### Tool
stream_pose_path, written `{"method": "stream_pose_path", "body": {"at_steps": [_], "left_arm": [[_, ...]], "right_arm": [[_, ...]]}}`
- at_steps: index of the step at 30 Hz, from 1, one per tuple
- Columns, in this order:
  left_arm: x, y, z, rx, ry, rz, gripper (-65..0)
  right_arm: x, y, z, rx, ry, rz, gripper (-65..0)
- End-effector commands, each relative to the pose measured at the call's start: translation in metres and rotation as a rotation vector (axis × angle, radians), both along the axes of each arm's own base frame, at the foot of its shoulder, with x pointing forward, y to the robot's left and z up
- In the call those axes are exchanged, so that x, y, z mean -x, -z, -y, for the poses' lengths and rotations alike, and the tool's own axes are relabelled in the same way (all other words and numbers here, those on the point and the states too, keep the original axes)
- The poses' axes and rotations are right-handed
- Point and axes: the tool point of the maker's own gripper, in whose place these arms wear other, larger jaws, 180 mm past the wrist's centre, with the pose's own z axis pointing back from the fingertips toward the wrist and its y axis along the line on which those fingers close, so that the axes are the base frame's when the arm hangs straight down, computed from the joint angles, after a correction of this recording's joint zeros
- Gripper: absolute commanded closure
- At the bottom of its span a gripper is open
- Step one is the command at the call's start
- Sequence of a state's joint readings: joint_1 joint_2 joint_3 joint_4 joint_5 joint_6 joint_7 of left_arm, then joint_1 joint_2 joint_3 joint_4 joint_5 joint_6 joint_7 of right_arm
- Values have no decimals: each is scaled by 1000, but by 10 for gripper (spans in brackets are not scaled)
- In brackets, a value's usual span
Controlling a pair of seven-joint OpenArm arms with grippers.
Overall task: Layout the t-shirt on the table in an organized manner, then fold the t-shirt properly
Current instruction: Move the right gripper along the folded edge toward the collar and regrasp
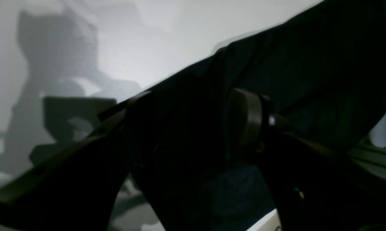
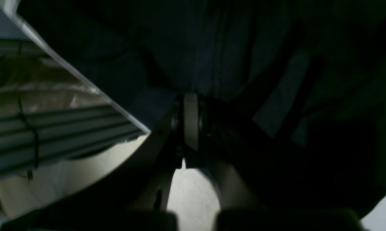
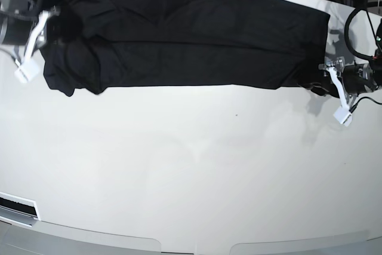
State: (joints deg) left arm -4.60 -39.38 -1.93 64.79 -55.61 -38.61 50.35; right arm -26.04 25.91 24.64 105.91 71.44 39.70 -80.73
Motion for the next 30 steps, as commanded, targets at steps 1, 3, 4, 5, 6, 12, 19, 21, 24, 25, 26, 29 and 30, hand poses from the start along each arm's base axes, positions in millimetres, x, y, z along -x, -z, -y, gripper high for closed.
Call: {"method": "stream_pose_path", "body": {"at_steps": [1,3,4,5,6,12,19,21,24,25,26,29,30], "left_arm": [[-13,-16,-7,3,-7,53,-362],[-14,-17,-7,4,-9,56,-362],[-14,-17,-7,4,-9,56,-362],[-14,-17,-7,4,-10,57,-362],[-14,-17,-7,4,-11,58,-362],[-14,-17,-7,5,-11,58,-362],[-17,-19,-7,12,-18,74,-362],[-17,-19,-7,12,-17,73,-362],[-17,-19,-7,12,-17,73,-362],[-17,-19,-7,12,-18,73,-362],[-17,-19,-7,12,-18,73,-362],[-18,-20,-7,12,-20,75,-362],[-18,-21,-8,13,-22,78,-362]], "right_arm": [[-1,-13,-4,-16,-23,42,0],[8,-19,-12,-16,-53,48,0],[13,-22,-15,-13,-68,50,0],[18,-24,-19,-12,-80,51,0],[23,-27,-23,-17,-91,51,0],[48,-19,-26,-14,-109,-17,0],[73,10,-40,5,-179,-135,0],[86,25,-40,55,-221,-190,0],[99,41,-33,157,-274,-236,0],[100,44,-29,188,-283,-242,0],[101,47,-25,218,-288,-247,0],[92,54,-10,311,-272,-203,0],[88,55,-7,336,-266,-182,0]]}}
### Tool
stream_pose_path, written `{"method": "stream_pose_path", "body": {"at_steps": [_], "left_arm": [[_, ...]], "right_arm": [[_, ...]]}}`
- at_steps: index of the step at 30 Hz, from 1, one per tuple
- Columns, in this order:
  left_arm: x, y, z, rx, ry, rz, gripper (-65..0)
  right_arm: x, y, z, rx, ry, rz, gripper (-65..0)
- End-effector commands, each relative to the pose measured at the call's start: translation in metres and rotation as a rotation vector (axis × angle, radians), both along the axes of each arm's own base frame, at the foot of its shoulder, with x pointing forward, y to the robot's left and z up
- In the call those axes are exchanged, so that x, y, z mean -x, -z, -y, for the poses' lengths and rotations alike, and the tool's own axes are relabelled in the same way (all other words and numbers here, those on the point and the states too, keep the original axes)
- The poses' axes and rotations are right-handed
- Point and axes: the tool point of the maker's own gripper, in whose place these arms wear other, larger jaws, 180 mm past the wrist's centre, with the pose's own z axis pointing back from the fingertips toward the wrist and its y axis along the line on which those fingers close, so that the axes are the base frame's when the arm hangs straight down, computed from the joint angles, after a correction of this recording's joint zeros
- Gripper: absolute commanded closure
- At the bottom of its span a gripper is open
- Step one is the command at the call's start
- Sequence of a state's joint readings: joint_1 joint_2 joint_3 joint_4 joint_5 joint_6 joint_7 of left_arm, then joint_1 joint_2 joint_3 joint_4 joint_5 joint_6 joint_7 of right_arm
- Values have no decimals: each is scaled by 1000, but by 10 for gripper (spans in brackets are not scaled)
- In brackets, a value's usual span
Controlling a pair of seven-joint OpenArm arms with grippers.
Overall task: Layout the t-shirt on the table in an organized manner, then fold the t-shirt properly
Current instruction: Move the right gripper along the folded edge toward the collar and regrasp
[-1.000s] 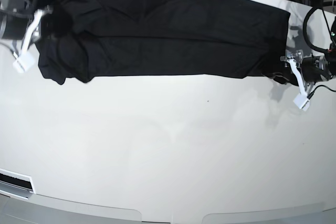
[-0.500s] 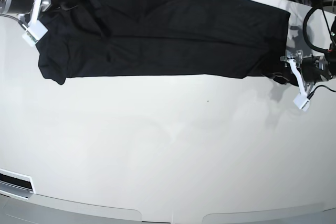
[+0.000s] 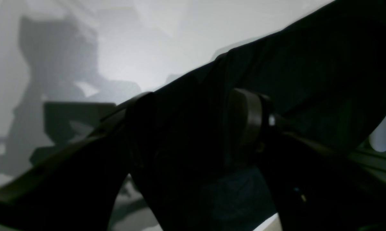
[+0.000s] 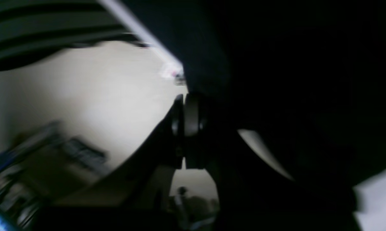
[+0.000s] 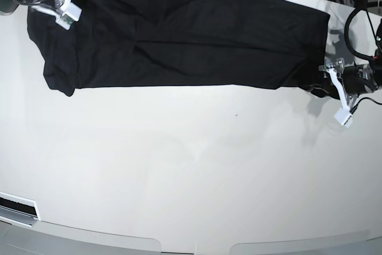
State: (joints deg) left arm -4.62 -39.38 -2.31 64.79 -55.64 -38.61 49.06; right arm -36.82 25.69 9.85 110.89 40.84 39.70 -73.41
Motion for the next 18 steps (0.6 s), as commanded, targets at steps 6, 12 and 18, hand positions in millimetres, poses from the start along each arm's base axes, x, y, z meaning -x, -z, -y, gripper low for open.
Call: {"method": "stream_pose_path", "body": {"at_steps": [6,12,18], "left_arm": [[-21,-26,-17,4,-44,86,-362],[-32,-42,-33,7,-102,140,-362],[-36,-49,-42,6,-129,163,-362]], "right_arm": [[-9,-2,9,43,48,30,-149],[-21,-27,2,43,-20,100,-274],[-82,-90,2,-7,82,436,-274]]}}
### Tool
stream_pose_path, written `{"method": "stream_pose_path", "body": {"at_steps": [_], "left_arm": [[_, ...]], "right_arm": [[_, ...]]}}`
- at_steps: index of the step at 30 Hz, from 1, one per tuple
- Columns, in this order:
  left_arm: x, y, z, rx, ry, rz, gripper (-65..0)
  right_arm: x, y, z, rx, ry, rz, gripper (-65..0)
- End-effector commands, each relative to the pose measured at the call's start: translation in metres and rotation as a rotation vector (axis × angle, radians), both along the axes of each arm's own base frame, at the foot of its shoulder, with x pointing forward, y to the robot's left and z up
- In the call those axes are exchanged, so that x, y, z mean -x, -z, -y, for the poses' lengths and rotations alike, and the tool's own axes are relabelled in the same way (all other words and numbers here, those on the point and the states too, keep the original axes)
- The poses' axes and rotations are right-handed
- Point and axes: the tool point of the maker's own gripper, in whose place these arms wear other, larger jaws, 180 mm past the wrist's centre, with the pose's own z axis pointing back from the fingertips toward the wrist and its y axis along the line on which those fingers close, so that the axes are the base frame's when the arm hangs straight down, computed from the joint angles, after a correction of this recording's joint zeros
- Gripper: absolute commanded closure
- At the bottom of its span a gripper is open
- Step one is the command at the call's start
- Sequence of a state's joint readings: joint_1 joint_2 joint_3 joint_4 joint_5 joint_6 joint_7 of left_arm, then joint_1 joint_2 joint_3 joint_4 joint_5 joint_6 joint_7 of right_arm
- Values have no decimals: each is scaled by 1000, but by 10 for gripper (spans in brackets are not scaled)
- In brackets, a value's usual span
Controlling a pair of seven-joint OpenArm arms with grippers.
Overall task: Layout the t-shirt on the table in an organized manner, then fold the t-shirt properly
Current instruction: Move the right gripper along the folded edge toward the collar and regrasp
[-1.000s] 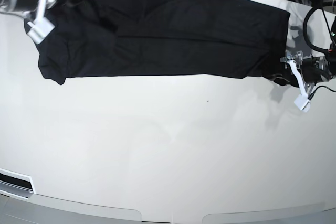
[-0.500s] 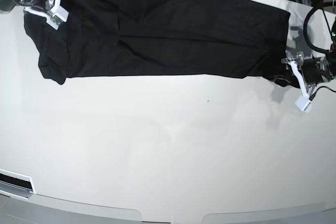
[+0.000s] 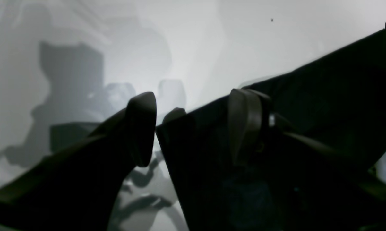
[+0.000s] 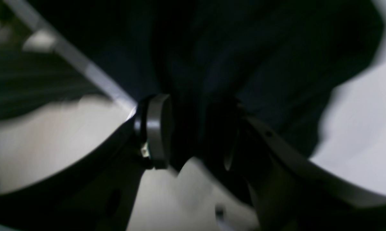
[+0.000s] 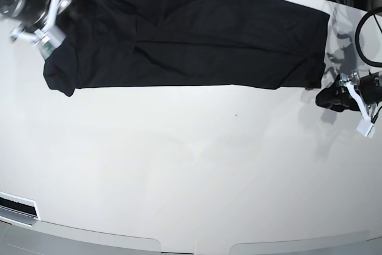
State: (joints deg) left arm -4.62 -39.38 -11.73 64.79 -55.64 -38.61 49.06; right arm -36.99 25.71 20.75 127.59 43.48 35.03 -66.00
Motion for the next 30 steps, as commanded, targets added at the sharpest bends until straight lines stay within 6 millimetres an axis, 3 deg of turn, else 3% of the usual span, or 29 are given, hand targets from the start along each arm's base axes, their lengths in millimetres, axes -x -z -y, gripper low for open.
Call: {"method": "stream_pose_path", "body": {"at_steps": [1,4,7,10,16,21,26,30], "left_arm": [[-12,-19,-7,-1,-6,56,-362],[-12,-19,-7,-1,-6,56,-362],[-12,-19,-6,3,-7,60,-362],[-12,-18,-6,3,-7,58,-362],[-12,-18,-6,3,-6,58,-362],[-12,-18,-6,4,-7,59,-362],[-12,-18,-6,2,-6,58,-362],[-12,-19,-6,4,-7,59,-362]], "right_arm": [[-13,-12,7,0,35,68,-274],[-36,-16,25,19,166,151,-274],[-55,-4,35,-13,252,161,-278],[-77,10,42,-67,314,164,-331],[-109,41,36,-197,374,131,-334],[-127,75,27,-265,391,58,-334],[-137,103,53,-160,474,24,-334],[-130,119,69,-79,521,6,-335]]}}
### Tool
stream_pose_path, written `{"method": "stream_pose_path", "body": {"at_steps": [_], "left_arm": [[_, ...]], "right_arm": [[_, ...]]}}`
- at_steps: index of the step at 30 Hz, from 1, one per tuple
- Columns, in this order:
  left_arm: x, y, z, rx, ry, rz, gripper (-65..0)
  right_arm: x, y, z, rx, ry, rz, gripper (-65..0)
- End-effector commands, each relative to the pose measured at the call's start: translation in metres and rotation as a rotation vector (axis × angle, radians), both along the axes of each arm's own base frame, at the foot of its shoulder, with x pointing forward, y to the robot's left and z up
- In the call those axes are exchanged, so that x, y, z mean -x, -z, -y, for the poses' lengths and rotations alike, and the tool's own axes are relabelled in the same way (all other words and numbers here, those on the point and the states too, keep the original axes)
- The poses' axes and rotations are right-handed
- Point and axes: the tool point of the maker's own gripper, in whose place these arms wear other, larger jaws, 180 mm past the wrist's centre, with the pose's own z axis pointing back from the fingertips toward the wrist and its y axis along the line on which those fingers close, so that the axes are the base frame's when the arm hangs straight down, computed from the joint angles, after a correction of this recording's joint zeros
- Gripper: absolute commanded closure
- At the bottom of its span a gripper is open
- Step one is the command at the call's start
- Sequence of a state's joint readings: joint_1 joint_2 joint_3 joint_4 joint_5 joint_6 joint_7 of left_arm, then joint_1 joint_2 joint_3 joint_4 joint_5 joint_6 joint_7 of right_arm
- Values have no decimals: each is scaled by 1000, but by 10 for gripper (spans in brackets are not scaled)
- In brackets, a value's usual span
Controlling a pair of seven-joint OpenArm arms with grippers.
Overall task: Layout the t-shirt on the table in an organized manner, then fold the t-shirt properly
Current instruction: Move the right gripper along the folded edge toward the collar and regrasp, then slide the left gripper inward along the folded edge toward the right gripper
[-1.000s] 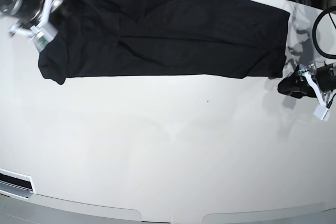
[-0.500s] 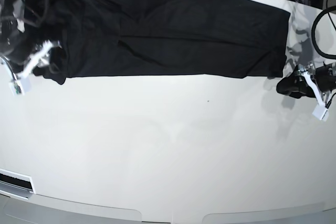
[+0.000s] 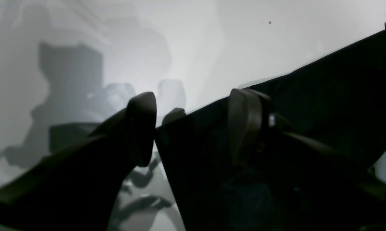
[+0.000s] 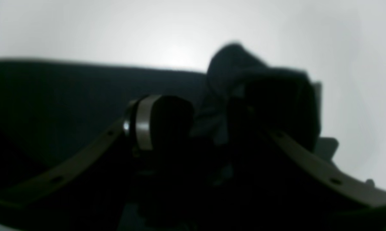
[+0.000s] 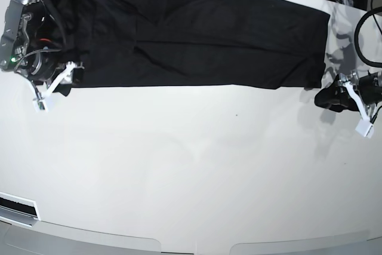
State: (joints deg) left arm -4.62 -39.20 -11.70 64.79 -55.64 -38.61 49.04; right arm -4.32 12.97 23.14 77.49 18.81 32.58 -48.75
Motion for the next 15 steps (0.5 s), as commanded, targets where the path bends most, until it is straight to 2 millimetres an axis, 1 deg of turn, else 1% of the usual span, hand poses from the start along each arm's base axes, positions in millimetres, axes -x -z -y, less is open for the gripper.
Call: {"method": "stream_pose_path", "body": {"at_steps": [1,6,7,8,9,11,12,15], "left_arm": [[-12,-19,-7,1,-7,59,-362],[-12,-19,-7,0,-7,59,-362],[-12,-19,-7,0,-7,59,-362],[-12,-19,-7,0,-7,59,-362],[-12,-19,-7,0,-7,59,-362],[-12,-19,-7,1,-7,59,-362],[-12,-19,-7,1,-7,59,-362],[-12,-19,-7,0,-7,59,-362]], "right_arm": [[-8,-7,13,35,18,24,-335],[-6,-2,17,47,45,12,-331],[-6,-2,18,49,54,11,-312],[-7,-2,19,49,59,12,-269],[-7,-2,19,49,60,12,-205],[-7,-2,17,48,44,5,-39],[-8,-4,17,48,27,3,0],[-13,-14,11,7,2,4,0]]}}
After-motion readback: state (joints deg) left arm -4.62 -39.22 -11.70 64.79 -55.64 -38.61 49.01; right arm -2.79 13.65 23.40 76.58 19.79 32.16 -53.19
